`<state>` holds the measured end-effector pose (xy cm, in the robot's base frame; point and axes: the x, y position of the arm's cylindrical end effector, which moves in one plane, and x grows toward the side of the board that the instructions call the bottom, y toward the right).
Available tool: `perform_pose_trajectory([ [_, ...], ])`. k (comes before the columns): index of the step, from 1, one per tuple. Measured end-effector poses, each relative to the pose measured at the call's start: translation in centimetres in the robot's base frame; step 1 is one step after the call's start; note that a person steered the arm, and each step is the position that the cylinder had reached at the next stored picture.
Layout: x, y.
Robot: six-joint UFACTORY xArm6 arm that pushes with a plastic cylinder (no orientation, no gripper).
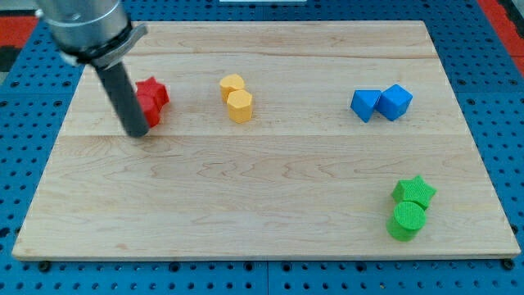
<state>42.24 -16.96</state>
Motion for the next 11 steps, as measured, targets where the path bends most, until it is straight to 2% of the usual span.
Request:
perform_pose_trajectory([
  [3, -12.3, 4.0],
  [4, -12.6, 7.5],
  [5, -12.5, 8.1],
  [6, -13.8, 13.3],
  [8, -12.4, 14.9],
  [11, -3.0, 13.8],
])
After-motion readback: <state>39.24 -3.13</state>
